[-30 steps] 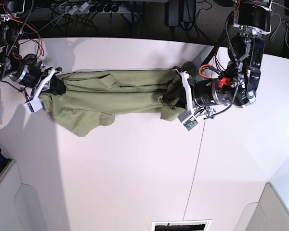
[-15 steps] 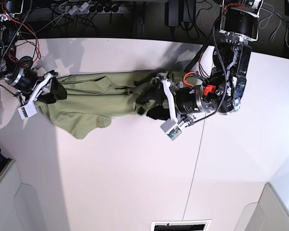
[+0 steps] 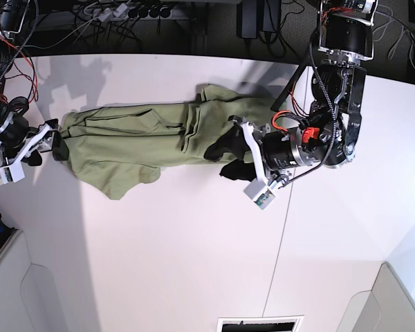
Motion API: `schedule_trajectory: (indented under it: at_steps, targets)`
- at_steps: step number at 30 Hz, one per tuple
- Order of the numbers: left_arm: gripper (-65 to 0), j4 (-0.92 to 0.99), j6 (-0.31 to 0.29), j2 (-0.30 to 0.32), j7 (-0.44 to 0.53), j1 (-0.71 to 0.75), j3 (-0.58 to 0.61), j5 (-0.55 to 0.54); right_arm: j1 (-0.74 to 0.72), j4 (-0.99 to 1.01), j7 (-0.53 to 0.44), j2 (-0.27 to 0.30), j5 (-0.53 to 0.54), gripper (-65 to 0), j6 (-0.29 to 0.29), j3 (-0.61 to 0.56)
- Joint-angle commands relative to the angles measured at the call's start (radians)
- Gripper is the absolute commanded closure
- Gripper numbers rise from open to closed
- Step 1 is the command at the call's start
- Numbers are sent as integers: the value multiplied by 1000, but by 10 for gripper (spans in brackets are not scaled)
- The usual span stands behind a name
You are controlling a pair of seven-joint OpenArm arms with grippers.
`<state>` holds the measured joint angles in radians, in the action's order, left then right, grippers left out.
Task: Layout the t-shirt on the table in an organized manner, then fold the t-shirt properly
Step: 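Fold the shirt end with the left gripper toward the right gripper, then fold the shirt end with the right gripper toward the left gripper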
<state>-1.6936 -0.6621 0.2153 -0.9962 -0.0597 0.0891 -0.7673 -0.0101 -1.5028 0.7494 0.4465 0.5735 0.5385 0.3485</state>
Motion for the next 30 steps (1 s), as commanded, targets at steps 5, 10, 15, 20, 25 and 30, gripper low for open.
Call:
schedule_trajectory:
  at_steps: [5,10,15,20,25,30]
  targets:
    - [-373,-15,-7,5,-20,-11,-127,-18,-28,97,-2,16,84,-445,39,-7]
    - [-373,-15,-7,47,-29,32,-230,-37,-26,104,10,16,108,-445,39,-82]
    - [-373,-15,-7,99,-29,95,-359,-50,-29,104,3,10,126,-443,38,-147]
    - [-373,-15,-7,130,-27,153,-483,-74,-28,104,3,-19,126,-110,34,-148]
    - [-373,-13,-7,137,-21,216,-520,-60,-32,104,-14,-32,125,0,34,-145]
    - [-373,16,-7,136,35,274,-517,-43,-34,69,-15,-31,125,0,34,-56]
